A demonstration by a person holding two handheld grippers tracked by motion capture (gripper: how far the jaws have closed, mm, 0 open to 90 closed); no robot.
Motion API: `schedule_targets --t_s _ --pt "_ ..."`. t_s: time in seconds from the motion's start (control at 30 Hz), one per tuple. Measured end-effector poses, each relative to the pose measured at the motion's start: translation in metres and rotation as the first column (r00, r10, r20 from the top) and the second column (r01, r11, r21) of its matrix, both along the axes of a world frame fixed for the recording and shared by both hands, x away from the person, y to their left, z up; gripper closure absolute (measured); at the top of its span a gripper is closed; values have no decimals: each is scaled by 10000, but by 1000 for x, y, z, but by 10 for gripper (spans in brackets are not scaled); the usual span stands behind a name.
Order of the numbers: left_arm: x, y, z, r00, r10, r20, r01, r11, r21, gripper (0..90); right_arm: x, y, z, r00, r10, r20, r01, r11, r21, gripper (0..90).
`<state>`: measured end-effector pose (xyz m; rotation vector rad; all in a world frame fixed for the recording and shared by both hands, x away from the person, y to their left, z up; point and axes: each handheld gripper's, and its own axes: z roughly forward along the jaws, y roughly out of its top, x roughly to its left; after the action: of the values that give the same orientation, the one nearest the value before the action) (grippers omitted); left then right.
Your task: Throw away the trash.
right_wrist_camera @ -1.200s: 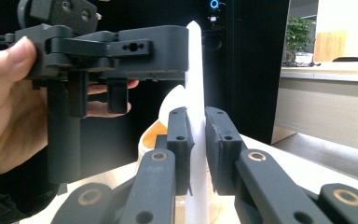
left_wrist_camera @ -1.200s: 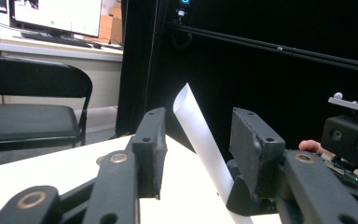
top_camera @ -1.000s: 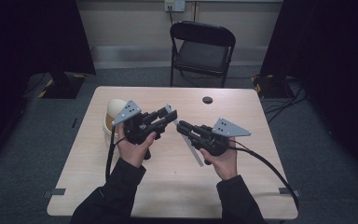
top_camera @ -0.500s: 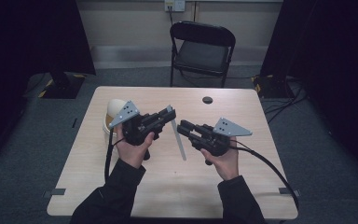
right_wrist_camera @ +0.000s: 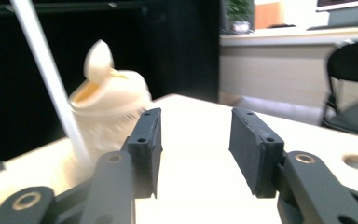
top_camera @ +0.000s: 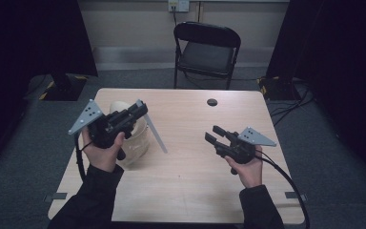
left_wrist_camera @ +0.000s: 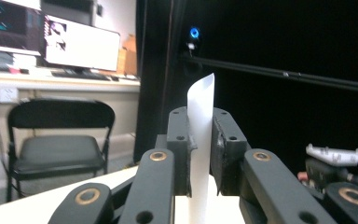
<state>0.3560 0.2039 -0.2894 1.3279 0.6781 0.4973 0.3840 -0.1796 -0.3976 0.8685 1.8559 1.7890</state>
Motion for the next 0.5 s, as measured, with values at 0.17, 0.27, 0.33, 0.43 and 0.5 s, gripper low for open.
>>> schedule_targets --t_s 0.17,0.27,0.33,0.43,0.5 --pt "-9 19 13 9984 414 396 -413 9991 -34 795 -1 -30 -28 9919 -1057 -700 1040 9942 -274 500" --pt "-13 27 18 9969 565 555 -564 9984 -27 794 -1 -44 -45 9776 -1744 -1178 1660 9831 -777 461" --pt "-15 32 21 9956 665 660 -664 9978 -47 795 1 -53 -56 9659 -2187 -1384 2014 9710 -1288 443" --pt "-17 40 24 9933 887 744 -880 9960 -129 795 2 -63 -73 9463 -2686 -1801 2375 9552 -1767 425" --pt "-18 46 27 9916 1010 803 -998 9948 -196 795 2 -69 -83 9359 -2902 -1994 2493 9461 -2067 418"
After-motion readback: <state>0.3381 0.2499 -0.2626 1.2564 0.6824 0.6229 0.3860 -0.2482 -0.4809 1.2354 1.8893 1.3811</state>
